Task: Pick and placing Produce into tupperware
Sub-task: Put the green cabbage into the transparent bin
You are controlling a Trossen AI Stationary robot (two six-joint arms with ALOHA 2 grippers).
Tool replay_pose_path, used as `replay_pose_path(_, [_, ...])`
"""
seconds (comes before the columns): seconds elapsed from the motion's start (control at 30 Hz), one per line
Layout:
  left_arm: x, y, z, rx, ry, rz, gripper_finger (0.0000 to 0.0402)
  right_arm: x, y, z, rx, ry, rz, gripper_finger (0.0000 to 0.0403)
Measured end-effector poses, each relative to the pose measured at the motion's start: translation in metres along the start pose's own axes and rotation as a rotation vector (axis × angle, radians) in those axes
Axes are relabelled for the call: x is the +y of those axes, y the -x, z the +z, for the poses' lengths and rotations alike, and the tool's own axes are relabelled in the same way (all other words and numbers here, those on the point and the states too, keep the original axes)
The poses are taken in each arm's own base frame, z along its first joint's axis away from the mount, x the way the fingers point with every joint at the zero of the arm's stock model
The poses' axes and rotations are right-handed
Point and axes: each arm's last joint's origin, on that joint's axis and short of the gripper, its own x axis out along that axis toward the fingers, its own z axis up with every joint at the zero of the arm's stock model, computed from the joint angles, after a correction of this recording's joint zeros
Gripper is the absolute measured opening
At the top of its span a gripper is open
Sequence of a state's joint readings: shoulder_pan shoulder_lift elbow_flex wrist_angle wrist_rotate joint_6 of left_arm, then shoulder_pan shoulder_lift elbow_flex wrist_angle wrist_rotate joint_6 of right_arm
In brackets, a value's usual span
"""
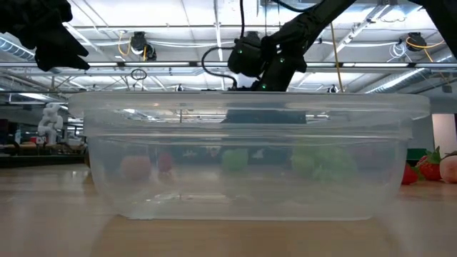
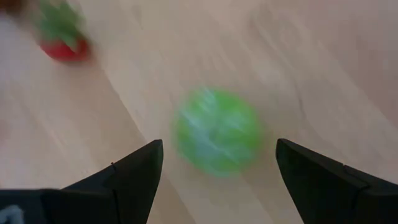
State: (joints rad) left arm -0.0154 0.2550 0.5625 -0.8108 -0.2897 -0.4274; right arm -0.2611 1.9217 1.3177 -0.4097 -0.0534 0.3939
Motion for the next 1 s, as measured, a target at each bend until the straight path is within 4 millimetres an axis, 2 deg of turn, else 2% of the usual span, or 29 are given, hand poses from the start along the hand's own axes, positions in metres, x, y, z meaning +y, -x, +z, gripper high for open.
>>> replay_pose_path(0.1, [0.0, 0.0, 0.0, 0.0, 0.0, 0.0, 0.0212, 0.001, -0.006, 0.002, -0.022, 0.005, 0.01, 0.0304])
replay_pose_path(0.33, [0.0, 0.0, 0.0, 0.001, 0.0, 0.0, 0.0212, 0.002, -0.005, 0.003, -0.038, 0.001, 0.016, 0.0304])
replay_pose_path(0.63, [0.0, 0.0, 0.0, 0.001, 0.0, 0.0, 0.0212, 0.012, 0.01, 0.027, -0.119, 0.048, 0.048, 0.0304])
replay_pose_path(0.77, [0.0, 0.0, 0.0, 0.001, 0.0, -0.001, 0.0212, 0.012, 0.011, 0.027, -0.107, 0.047, 0.043, 0.0304])
replay_pose_path(1.0, [0.0, 0.0, 0.0, 0.001, 0.0, -0.001, 0.0212, 0.014, -0.007, 0.02, -0.062, 0.056, 0.036, 0.0304])
